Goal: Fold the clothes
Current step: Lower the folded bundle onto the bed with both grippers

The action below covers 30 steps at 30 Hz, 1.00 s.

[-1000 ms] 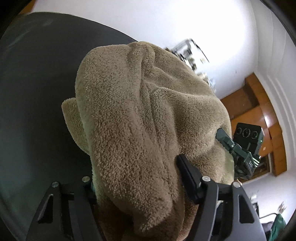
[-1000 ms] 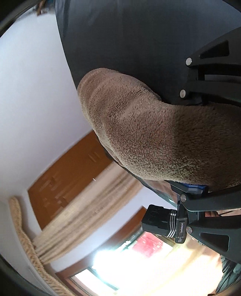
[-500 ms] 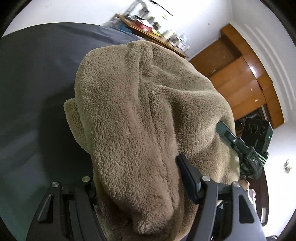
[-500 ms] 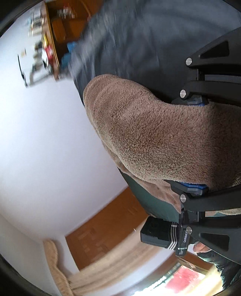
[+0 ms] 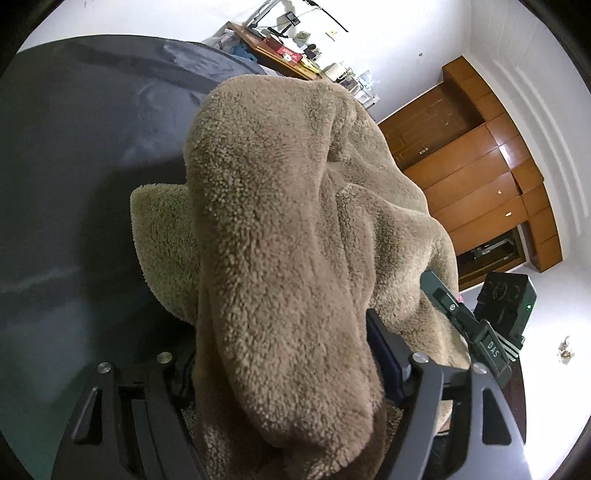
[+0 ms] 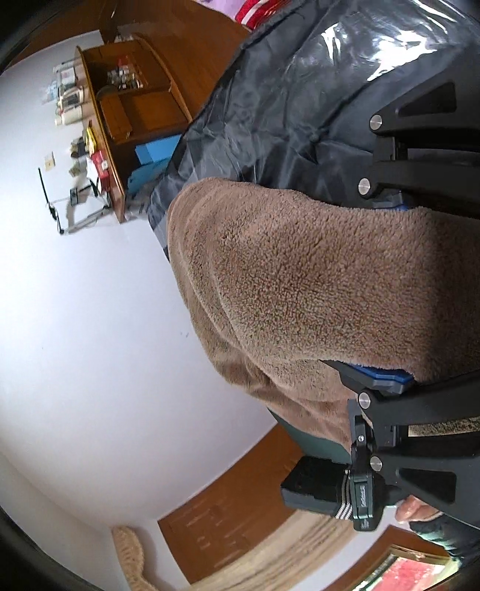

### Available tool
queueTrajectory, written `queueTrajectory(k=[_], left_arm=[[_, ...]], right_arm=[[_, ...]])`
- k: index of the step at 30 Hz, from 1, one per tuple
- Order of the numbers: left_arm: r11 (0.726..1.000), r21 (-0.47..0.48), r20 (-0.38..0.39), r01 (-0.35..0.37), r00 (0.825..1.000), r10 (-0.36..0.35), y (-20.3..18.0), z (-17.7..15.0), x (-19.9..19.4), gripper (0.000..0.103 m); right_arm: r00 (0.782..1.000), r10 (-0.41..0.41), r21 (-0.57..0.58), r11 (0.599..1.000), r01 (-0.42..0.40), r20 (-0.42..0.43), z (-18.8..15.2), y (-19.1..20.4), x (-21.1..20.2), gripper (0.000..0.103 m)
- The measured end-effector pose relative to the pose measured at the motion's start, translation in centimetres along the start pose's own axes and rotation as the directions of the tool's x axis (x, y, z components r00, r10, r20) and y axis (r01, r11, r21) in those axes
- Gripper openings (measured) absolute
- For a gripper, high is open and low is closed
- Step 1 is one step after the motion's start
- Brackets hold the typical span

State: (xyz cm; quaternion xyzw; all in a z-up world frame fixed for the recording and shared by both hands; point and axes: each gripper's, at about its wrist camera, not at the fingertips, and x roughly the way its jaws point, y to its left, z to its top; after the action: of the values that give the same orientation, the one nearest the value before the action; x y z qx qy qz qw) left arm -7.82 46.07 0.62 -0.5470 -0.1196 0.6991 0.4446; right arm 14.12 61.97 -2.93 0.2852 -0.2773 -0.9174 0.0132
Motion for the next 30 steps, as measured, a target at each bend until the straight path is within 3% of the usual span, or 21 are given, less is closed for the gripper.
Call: queueTrajectory(k=[2, 7, 9, 12, 15, 16, 22, 26, 30], left_arm=[[1.000, 0.014, 0.002, -0.009, 1.000, 0.009, 0.4, -2.2, -1.5, 0.081], [0.989, 0.082, 0.076, -0.121, 0.990, 0.115, -0.6, -3.0, -4.3, 0.086], [0.971, 0.129, 0.144, -0.202, 0.972, 0.184, -1.6, -4.1, -5.8, 0.087], [0.929, 0.189, 0.270, -0.319, 0.926, 0.263, -2.7, -6.0, -8.7, 0.089], [0.901, 0.204, 0.346, -0.382, 0.890, 0.299, -3.5, -6.7, -10.1, 0.094], [0.896, 0.210, 0.354, -0.391, 0.885, 0.303, -3.4, -8.7, -11.1, 0.097], [0.850, 0.262, 0.369, -0.458, 0.861, 0.350, -3.6, -11.0, -8.1, 0.098], [0.824, 0.289, 0.374, -0.487, 0.850, 0.371, -3.0, -11.4, -7.0, 0.098], [0.791, 0.321, 0.394, -0.522, 0.832, 0.389, -3.2, -11.7, -6.8, 0.098]], right_arm=[[1.000, -0.018, -0.004, 1.000, 0.018, 0.001, 0.0, -0.3, -0.2, 0.061], [0.992, -0.123, -0.040, 0.992, 0.123, 0.001, -1.1, 1.9, -2.5, 0.083], [0.979, -0.199, -0.075, 0.977, 0.201, 0.030, -1.0, 2.6, -3.0, 0.083], [0.941, -0.315, -0.143, 0.933, 0.331, 0.124, -1.2, 4.1, -3.7, 0.083], [0.913, -0.367, -0.201, 0.894, 0.399, 0.181, -3.5, 6.9, -4.6, 0.084], [0.906, -0.381, -0.224, 0.881, 0.417, 0.185, -4.2, 7.6, -4.4, 0.084], [0.859, -0.471, -0.318, 0.799, 0.511, 0.199, -7.9, 10.0, -3.2, 0.085], [0.863, -0.480, -0.272, 0.820, 0.504, 0.154, -7.6, 9.1, -2.5, 0.089], [0.853, -0.504, -0.273, 0.809, 0.521, 0.136, -8.0, 9.2, -2.7, 0.092]])
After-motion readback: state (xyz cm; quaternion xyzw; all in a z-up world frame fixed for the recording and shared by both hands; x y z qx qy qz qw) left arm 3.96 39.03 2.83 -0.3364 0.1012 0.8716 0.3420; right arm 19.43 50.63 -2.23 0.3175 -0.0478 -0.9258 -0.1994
